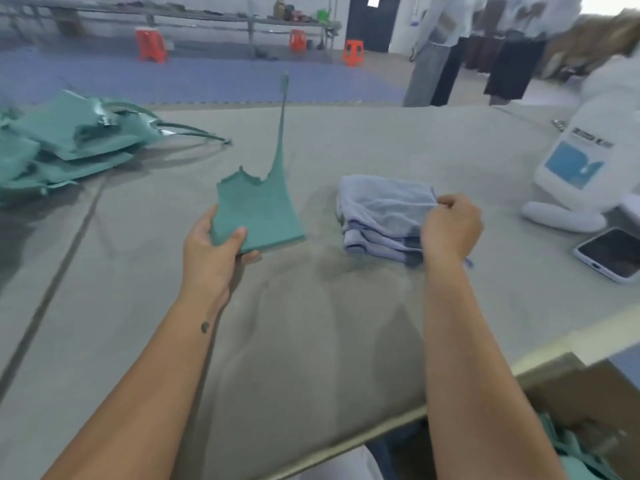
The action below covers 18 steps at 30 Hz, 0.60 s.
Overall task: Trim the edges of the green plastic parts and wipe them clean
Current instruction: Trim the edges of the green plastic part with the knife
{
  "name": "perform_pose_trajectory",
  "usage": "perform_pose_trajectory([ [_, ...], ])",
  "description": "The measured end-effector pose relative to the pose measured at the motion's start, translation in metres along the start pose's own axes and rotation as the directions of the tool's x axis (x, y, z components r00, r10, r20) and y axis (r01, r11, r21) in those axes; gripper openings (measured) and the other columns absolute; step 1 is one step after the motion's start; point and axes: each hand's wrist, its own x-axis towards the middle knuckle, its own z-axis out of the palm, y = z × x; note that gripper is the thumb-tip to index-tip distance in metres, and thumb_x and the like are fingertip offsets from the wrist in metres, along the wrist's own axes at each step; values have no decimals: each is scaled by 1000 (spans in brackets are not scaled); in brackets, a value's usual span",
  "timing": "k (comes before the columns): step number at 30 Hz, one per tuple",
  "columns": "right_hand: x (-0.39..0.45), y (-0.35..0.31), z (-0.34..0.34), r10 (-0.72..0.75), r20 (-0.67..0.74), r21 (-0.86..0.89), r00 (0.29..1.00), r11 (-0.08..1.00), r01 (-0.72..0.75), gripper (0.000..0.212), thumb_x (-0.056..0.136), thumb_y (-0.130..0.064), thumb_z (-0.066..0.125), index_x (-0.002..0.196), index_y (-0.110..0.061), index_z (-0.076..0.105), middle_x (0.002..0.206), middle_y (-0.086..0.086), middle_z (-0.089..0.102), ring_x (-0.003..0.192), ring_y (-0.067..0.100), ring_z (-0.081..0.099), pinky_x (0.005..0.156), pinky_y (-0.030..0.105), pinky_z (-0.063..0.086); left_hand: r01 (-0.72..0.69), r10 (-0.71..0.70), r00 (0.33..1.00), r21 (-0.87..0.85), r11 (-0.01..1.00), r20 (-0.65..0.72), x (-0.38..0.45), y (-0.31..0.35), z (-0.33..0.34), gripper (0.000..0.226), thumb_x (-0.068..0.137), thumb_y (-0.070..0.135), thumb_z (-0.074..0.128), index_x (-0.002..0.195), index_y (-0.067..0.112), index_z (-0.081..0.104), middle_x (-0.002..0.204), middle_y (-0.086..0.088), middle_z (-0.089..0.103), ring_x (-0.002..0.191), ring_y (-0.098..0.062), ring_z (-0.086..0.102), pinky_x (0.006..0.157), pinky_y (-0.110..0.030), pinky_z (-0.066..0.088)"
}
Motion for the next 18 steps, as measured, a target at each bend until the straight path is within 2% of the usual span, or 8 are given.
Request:
perform_pose_trajectory([
  [4, 25, 31, -1, 60, 155, -144, 986, 989, -38, 38, 83, 1, 47, 114, -6, 67, 123, 18, 61, 118, 39, 52, 95, 39, 43, -23, 18, 998, 100, 995, 56, 1, -5, 1, 44, 92, -4, 57, 132, 13, 51, 108, -1, 67, 83, -13, 70, 59, -30, 60],
  [8, 40, 35, 6, 120, 259, -328, 958, 944, -30, 32, 88, -10, 51, 118, -3, 61, 129, 22, 53, 118, 41, 49, 97, 42, 44, -15, 10, 998, 90, 996, 54, 2, -7, 1, 42, 92, -4, 58, 125, 22, 54, 105, 4, 68, 84, -16, 70, 59, -30, 61],
  [12, 49, 31, 14, 146, 242, -417, 959, 908, -33, 34, 91, -17, 51, 122, -3, 56, 134, 22, 44, 123, 40, 43, 100, 43, 39, -8, 2, 998, 97, 995, 63, 2, -8, 0, 44, 92, -3, 58, 128, 20, 53, 107, 3, 67, 85, -15, 70, 60, -30, 61],
  [15, 52, 33, 16, 120, 228, -421, 966, 907, -13, 30, 87, -14, 53, 116, -8, 60, 126, 19, 54, 119, 39, 47, 98, 39, 38, -3, -3, 998, 89, 996, 60, 2, -8, -1, 43, 92, -3, 58, 127, 20, 52, 108, 1, 67, 86, -16, 69, 60, -30, 61],
  [18, 50, 39, 14, 103, 188, -320, 977, 947, -38, 22, 84, -11, 54, 104, -9, 63, 112, 17, 63, 110, 38, 54, 92, 38, 40, -5, 0, 998, 93, 996, 58, 3, -8, -1, 44, 92, -4, 58, 128, 21, 52, 109, 1, 66, 87, -16, 69, 58, -28, 60],
])
